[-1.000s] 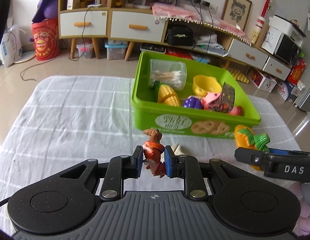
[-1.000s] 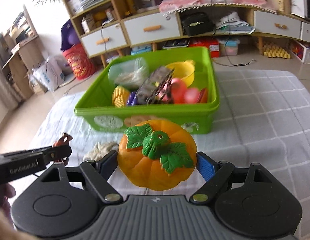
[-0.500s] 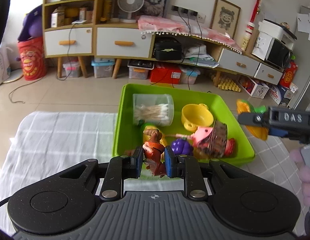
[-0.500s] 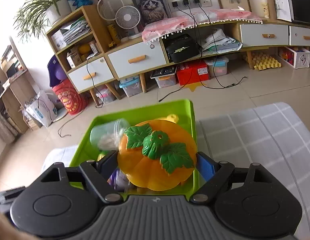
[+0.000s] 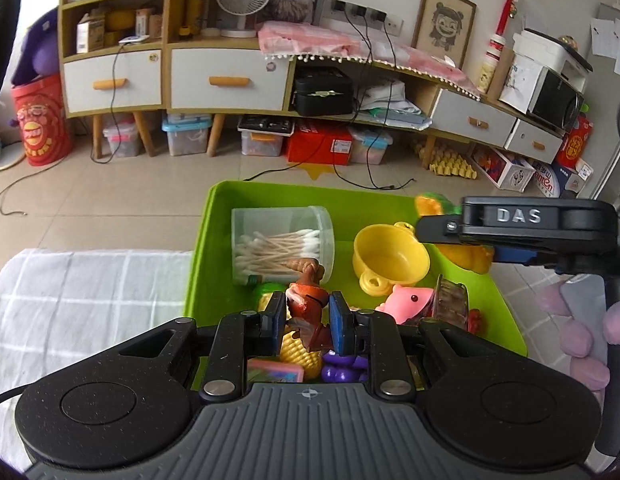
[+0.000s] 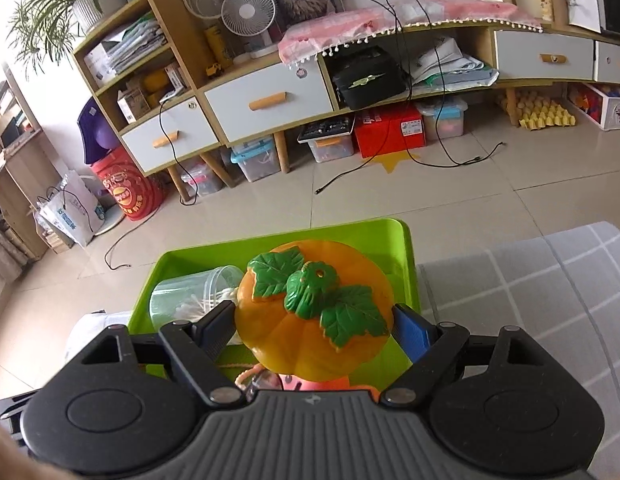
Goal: Organize rigid objects
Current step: 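Carry the figure and pumpkin into the green bin and open both grippers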
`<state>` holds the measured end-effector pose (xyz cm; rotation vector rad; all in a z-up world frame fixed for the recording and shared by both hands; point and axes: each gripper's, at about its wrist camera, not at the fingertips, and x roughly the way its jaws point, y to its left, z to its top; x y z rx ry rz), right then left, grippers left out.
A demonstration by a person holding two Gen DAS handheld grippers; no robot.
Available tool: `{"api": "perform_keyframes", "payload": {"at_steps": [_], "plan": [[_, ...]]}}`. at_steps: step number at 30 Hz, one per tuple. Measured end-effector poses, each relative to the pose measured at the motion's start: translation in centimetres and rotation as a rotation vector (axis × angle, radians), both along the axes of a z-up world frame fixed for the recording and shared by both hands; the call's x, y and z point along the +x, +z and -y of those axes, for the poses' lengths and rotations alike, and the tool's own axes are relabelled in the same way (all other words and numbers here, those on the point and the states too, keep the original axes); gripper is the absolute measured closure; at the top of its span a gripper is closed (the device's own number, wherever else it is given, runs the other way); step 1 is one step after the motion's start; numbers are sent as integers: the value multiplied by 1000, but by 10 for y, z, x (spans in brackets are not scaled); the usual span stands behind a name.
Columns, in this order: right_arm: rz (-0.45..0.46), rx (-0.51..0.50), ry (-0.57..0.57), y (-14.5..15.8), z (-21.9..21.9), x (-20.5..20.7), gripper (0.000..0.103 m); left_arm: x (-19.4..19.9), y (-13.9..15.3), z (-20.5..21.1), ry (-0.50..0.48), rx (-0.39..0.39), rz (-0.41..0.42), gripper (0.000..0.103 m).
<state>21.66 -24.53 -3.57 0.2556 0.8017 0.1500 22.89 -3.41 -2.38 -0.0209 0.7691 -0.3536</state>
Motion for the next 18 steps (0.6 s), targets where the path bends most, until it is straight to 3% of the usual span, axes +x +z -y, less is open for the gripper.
{"api": "perform_keyframes", "payload": {"at_steps": [5, 8, 9, 10, 11, 18], "plan": [[-7, -5, 5, -1, -4, 5, 31, 5, -6, 10, -23, 25, 0, 76], [-18, 21, 4, -1, -4, 6, 30, 2, -5, 12, -51, -4, 29, 72], [-25, 30, 3, -1, -3, 7, 29, 0, -5, 13, -52, -9, 46, 56], [-34, 34, 2, 0, -3, 7, 26, -1, -4, 15, -51, -15, 51, 28], [-38, 29, 3, 0, -3, 7, 24, -2, -4, 15, -49, -23, 48, 20], [-43, 18, 0, 6, 0, 2, 24, -5, 0, 13, -37, -26, 33, 20]]}}
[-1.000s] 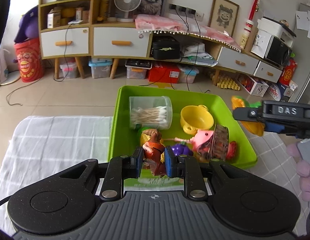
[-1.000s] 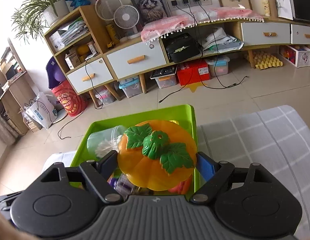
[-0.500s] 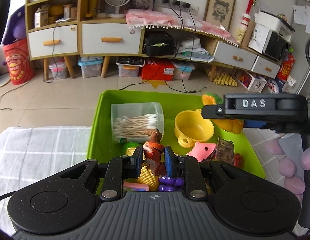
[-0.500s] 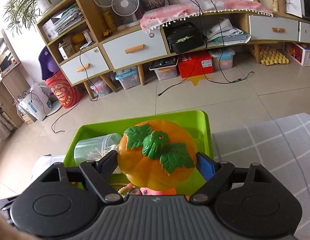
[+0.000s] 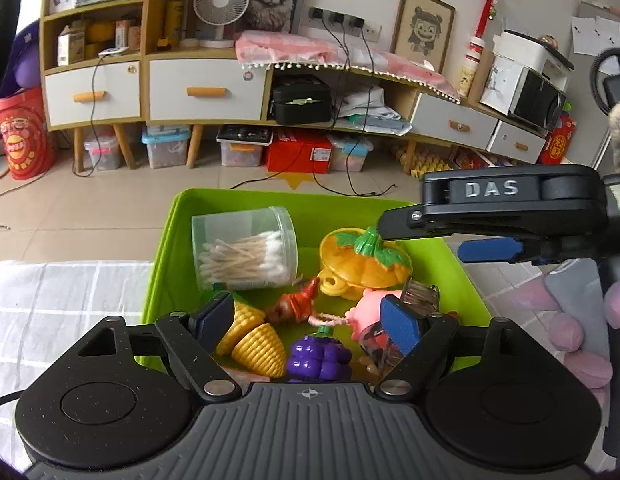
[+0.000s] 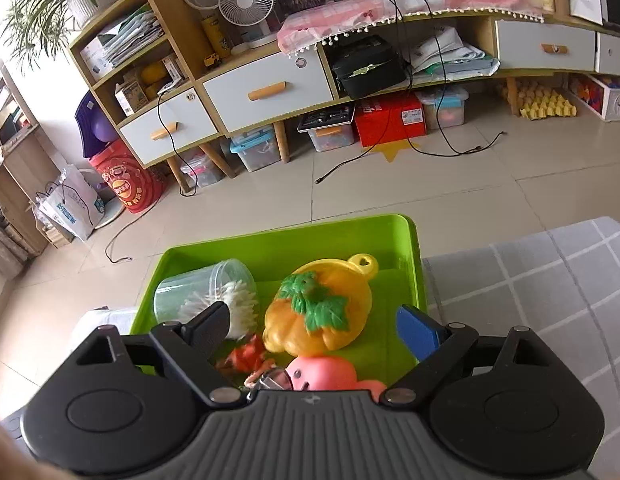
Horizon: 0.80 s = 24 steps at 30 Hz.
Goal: Organize rigid objects
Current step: 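Carry the figure and pumpkin into the green bin and open both grippers, then withdraw both tools, left toward the white starfish, right toward the amber octopus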
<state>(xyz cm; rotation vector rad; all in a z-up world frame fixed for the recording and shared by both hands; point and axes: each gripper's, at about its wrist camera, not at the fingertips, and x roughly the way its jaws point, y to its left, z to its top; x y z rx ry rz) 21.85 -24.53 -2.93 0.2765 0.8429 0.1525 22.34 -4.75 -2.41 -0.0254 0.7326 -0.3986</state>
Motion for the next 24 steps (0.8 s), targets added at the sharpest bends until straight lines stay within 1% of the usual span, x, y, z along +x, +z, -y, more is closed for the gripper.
{"api": "perform_keyframes", "payload": {"at_steps": [3, 6, 15, 24], "plan": [[-2, 16, -2, 4, 3, -4, 24, -1, 4, -4, 10, -11, -12, 20], [2, 11, 1, 11, 3, -9, 24, -4, 10, -7, 21, -12, -16, 19], [26, 19, 17, 41, -1, -35, 24, -21, 33, -18, 37, -28, -9, 16], [4, 25, 13, 60, 2, -77, 24, -48, 54, -32, 48, 8, 2, 8]]}}
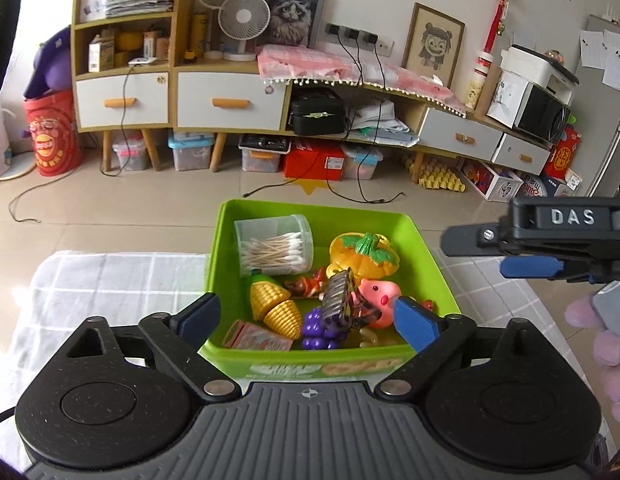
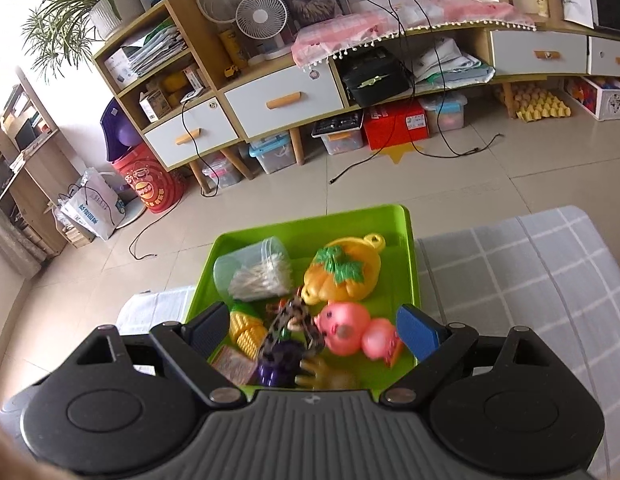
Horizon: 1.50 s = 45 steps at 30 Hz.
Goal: Organize rigid objects
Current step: 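Withdraw both tools, left toward the white starfish, right toward the amber octopus, then grasp the white starfish with the left gripper while the right gripper grasps the amber octopus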
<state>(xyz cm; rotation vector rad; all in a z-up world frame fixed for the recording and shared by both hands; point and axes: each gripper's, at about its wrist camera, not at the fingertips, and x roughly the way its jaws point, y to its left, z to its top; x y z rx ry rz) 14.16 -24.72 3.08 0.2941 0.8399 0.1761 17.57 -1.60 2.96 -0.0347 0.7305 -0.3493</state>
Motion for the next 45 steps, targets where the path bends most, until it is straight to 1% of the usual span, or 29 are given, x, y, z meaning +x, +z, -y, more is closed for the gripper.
{"api": "perform_keyframes", "payload": {"at_steps": [4, 10, 15, 17, 19, 22, 25, 28, 35, 37, 41, 45], "plan": [[-15, -1, -8, 3, 3, -18, 24, -10, 3, -8, 16, 7, -19, 7], [-35, -40, -5, 6, 3, -43, 24, -23, 3, -16, 40, 37, -37, 6], [-43, -74, 0, 1, -2, -60, 24, -36, -4, -24, 67, 59, -68, 4], [-50, -89, -6, -5, -5, -67, 24, -42, -9, -26, 84, 77, -73, 4], [-61, -69, -19, -12, -6, -74, 23, -46, -15, -29, 108, 86, -83, 3], [-84, -50, -20, -27, -9, -85, 23, -54, -26, -37, 139, 68, -100, 3], [-102, -68, -7, -42, -14, -96, 23, -61, -38, -45, 157, 50, -106, 3], [-119, -74, 1, -58, -17, -105, 23, -65, -48, -52, 167, 50, -91, 3], [-249, -43, 34, -94, -24, -111, 23, -68, -62, -66, 189, 21, -87, 3], [-279, -41, 37, -101, -26, -110, 23, -68, -64, -67, 190, 31, -88, 3], [-302, -27, 51, -106, -30, -111, 23, -67, -74, -69, 189, 75, -114, 3], [-340, 7, 111, -112, -40, -113, 23, -65, -86, -75, 203, 112, -155, 3]]}}
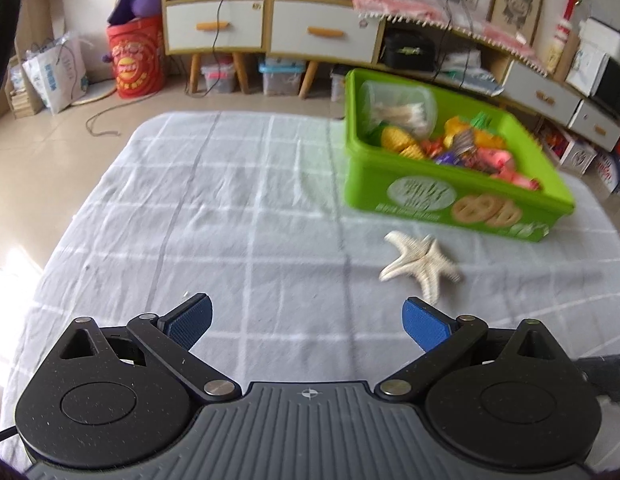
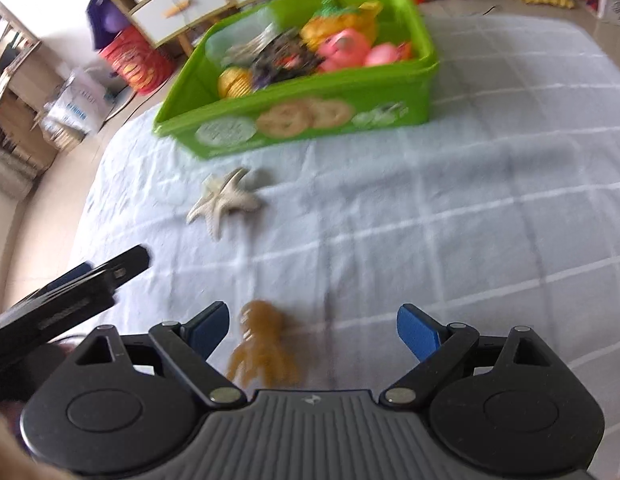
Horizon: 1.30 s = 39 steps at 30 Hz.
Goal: Organize rigid objects
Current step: 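Grasp the white starfish with the left gripper while the right gripper grasps the amber octopus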
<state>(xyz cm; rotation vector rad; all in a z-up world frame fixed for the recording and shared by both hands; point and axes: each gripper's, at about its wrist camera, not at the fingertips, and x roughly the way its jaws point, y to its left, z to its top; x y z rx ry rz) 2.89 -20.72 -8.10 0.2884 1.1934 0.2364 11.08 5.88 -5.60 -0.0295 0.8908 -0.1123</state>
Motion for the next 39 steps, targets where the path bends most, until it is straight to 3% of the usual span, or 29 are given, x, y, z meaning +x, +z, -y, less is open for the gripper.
{"api": "perform_keyframes", "payload": {"at_steps": [3, 6, 11, 20, 29, 39], "plan": [[-27, 41, 36, -5, -8, 0, 27, 1, -5, -6, 16, 3, -20, 3], [-21, 25, 76, -6, -19, -2, 40, 0, -7, -9, 24, 6, -26, 3], [-30, 7, 131, -8, -32, -5, 72, -1, -8, -8, 15, 21, -29, 3], [35, -88, 98, -5, -25, -4, 72, 2, -11, 13, -43, 43, -9, 3], [40, -69, 36, -5, -4, 1, 72, 4, -19, 49, -161, 97, 47, 6], [54, -100, 0, -7, 8, -1, 73, 14, -26, 70, -202, 88, 94, 30]]}}
